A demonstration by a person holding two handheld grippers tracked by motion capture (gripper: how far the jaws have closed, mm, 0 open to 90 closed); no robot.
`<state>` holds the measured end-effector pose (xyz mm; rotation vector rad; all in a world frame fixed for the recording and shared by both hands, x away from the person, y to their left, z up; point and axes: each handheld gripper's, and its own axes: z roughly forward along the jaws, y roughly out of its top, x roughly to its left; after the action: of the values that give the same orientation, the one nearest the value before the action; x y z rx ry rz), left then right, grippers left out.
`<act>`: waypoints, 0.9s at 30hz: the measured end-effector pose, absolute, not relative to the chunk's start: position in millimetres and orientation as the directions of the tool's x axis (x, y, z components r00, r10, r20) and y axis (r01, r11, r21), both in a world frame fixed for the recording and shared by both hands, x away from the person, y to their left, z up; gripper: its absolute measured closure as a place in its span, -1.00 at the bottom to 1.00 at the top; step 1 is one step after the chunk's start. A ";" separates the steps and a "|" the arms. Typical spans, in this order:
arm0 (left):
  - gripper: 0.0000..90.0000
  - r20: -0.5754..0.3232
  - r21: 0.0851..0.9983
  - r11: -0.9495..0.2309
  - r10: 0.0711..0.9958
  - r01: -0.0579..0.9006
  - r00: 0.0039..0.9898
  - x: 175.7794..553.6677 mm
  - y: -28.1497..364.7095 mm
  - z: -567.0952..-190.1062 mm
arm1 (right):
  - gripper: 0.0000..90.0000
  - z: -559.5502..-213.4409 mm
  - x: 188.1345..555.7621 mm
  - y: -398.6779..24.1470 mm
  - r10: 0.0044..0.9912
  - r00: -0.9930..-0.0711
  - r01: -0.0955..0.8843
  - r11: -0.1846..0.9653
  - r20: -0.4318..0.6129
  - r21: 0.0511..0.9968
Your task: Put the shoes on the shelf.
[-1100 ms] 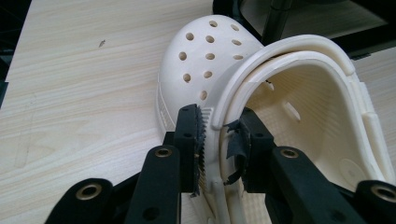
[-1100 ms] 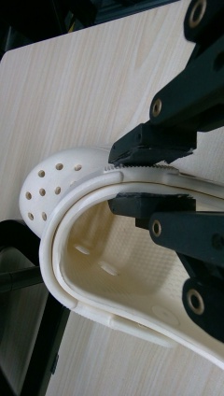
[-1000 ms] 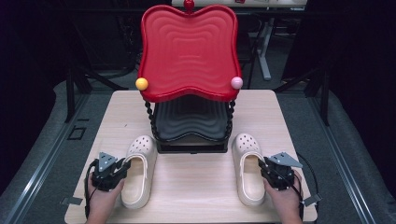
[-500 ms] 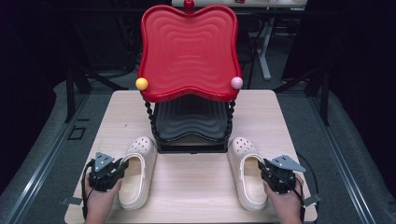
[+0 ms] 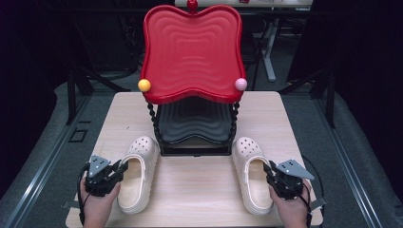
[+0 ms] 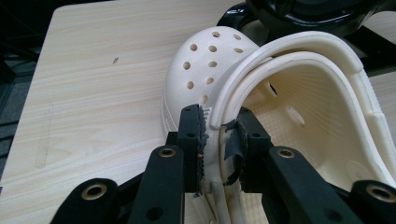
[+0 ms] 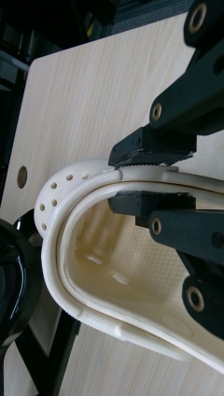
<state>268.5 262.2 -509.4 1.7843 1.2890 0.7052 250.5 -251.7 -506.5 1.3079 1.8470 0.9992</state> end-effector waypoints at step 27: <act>0.68 0.006 0.892 -0.197 0.904 0.406 0.427 221.5 245.8 -473.4 | 0.69 -466.0 203.8 -233.6 0.932 -0.351 0.378 0.225 -0.086 0.898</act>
<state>221.5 245.8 -473.4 1.7880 1.1287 0.7014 203.8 -233.6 -466.0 1.2078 1.8509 1.0884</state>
